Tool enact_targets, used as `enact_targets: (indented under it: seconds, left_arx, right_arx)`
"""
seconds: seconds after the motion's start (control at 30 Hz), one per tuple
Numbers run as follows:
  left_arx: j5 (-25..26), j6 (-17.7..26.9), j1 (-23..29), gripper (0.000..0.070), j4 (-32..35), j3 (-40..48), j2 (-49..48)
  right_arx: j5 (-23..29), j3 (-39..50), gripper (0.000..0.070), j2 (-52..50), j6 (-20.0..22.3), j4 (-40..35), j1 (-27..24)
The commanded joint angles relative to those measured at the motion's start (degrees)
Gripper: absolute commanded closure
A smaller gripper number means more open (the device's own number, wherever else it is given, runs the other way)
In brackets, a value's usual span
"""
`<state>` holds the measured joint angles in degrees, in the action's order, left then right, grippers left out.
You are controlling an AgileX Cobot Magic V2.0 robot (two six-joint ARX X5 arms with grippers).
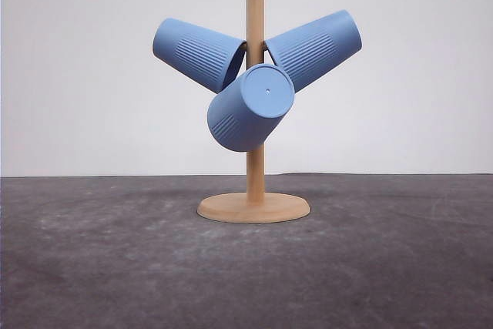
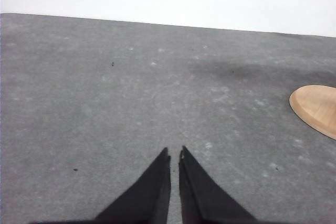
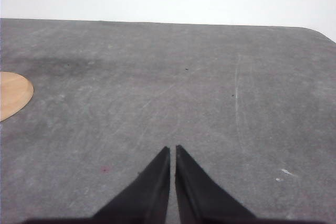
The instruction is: Place three cups
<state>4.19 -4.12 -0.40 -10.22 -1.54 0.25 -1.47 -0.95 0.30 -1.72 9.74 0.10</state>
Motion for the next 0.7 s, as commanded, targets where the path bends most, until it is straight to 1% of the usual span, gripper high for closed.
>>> enact_targets:
  seconds: [0.0,0.67]
  left_arx:
    - [-0.18,-0.02,0.02,0.0697,-0.48,0.74,-0.07]
    - [-0.18,-0.02,0.02,0.0697,-0.48,0.74,-0.07]
  right_arx:
    - [0.02,0.20,0.0686,-0.09,0.44,-0.74,0.15]
    - [0.02,0.20,0.0686,-0.09,0.44,-0.74,0.15]
